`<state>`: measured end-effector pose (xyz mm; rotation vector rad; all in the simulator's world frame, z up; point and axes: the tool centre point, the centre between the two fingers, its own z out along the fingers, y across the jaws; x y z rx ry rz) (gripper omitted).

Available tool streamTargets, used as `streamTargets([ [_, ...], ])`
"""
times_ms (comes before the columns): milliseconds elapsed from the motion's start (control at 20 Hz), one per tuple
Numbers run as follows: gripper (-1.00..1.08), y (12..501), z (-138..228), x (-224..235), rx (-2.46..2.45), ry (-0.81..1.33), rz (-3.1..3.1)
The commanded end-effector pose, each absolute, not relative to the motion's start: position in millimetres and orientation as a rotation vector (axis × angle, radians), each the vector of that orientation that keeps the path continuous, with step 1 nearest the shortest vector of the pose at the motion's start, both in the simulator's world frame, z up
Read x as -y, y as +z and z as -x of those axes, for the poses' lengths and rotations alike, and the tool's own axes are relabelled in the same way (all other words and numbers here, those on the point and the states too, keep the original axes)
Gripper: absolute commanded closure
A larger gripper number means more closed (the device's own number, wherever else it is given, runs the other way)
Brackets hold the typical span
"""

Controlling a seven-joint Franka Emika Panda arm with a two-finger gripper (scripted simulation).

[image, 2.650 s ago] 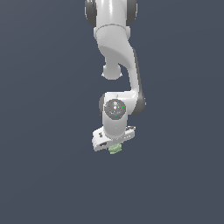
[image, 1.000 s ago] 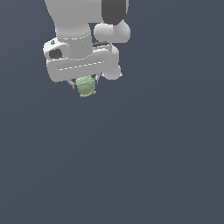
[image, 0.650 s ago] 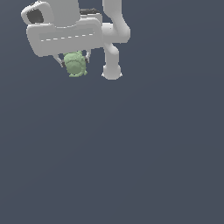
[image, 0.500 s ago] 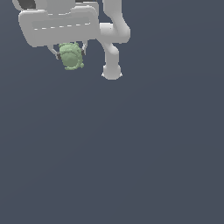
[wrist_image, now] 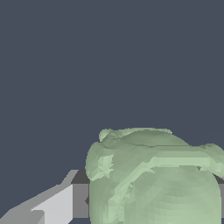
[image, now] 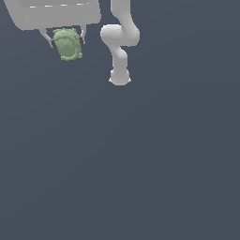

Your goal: Pick up the object and move it to a goal position.

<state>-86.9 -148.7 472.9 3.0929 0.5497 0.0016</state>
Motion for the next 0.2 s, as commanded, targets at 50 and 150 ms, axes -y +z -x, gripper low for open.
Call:
streamTargets([
  [50, 1.08, 474.6, 86.8, 149.6, -0.551, 0.000, -3.093],
  [150, 1.08, 473.7, 86.3, 149.4, -0.551, 0.000, -3.093],
])
